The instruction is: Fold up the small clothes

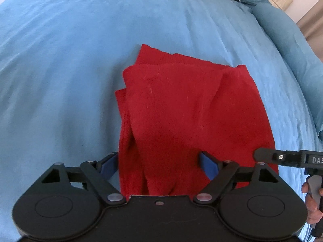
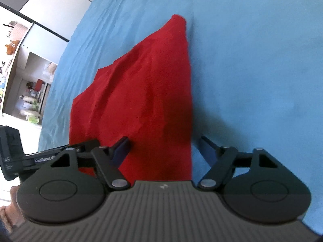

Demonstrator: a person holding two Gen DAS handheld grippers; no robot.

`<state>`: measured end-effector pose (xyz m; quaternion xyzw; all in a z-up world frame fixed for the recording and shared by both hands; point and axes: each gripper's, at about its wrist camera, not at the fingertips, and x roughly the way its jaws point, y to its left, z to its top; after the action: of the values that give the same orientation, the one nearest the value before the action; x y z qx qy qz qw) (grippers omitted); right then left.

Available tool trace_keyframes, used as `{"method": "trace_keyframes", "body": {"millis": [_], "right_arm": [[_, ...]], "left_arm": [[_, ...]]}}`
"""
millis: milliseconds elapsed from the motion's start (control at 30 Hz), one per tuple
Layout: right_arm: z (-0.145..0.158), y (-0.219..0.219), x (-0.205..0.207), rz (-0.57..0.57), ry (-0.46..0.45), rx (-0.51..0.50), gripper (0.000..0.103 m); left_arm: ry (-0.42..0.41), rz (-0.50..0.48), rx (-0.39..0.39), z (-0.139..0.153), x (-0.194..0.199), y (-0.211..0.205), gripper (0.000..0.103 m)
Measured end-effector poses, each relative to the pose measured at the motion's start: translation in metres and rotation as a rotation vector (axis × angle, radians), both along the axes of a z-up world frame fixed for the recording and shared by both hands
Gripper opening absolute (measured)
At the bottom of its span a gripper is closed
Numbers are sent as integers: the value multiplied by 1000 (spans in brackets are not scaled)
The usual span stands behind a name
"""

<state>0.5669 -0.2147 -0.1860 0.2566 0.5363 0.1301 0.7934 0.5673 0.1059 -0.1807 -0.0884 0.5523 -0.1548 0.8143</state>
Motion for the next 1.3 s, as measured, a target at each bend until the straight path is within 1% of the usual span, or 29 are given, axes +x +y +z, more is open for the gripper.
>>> {"method": "trace_keyframes", "body": {"millis": [33, 100, 133, 167, 200, 233, 267, 333, 400, 500, 567, 667, 767, 833, 933, 1000, 1067, 1133, 1233, 1300], "right_arm": [[-2, 1, 3, 7, 8, 10, 79], [-4, 4, 7, 8, 18, 11, 76], [-4, 5, 8, 7, 19, 7, 74], [-3, 7, 9, 6, 19, 2, 68], [-1, 9, 10, 9, 13, -7, 65], [1, 12, 9, 15, 5, -21, 59], [4, 16, 8, 21, -6, -35, 53], [11, 22, 5, 31, -34, -60, 45], [19, 28, 2, 40, -62, -87, 42], [30, 34, -2, 39, -93, -108, 40], [38, 35, -7, 34, -116, -99, 38], [58, 31, -22, 28, -158, -68, 38], [81, 24, -45, 51, -205, -89, 38], [95, 12, -66, 55, -224, -101, 38], [109, -8, -99, 46, -226, -126, 38], [116, -24, -122, 40, -221, -138, 38], [119, -38, -143, 24, -203, -142, 38], [114, -55, -162, 8, -170, -152, 38], [93, -74, -187, -6, -129, -166, 38], [70, -85, -201, -11, -104, -182, 39]], "left_arm": [[-3, -3, 0, 0, 0, 0, 87], [-12, -12, 2, 0, 0, -1, 84], [-18, -19, 2, 0, -1, -1, 79], [-19, -23, -4, 0, 0, -1, 75], [-18, -25, -20, 1, 0, -1, 64], [-10, -23, -43, 2, 0, 0, 52], [-3, -18, -59, 2, 0, 0, 47], [2, -3, -72, 5, -1, 1, 34], [-4, 10, -72, 9, -2, 0, 27], [-30, 8, -51, 17, -8, -5, 24], [-43, 9, -45, 25, -11, -7, 23], [-80, 3, -53, 49, -27, -12, 23], [-115, -1, -28, 73, -49, -24, 23], [-123, -10, -24, 83, -66, -35, 23], [-114, -15, -42, 95, -96, -57, 23], [-117, -29, -38, 99, -118, -75, 23], [-105, -30, -39, 96, -134, -93, 23], [-79, -28, -40, 88, -152, -108, 23], [-44, -33, -24, 65, -169, -129, 23], [-40, -44, 5, 48, -181, -139, 24]]}}
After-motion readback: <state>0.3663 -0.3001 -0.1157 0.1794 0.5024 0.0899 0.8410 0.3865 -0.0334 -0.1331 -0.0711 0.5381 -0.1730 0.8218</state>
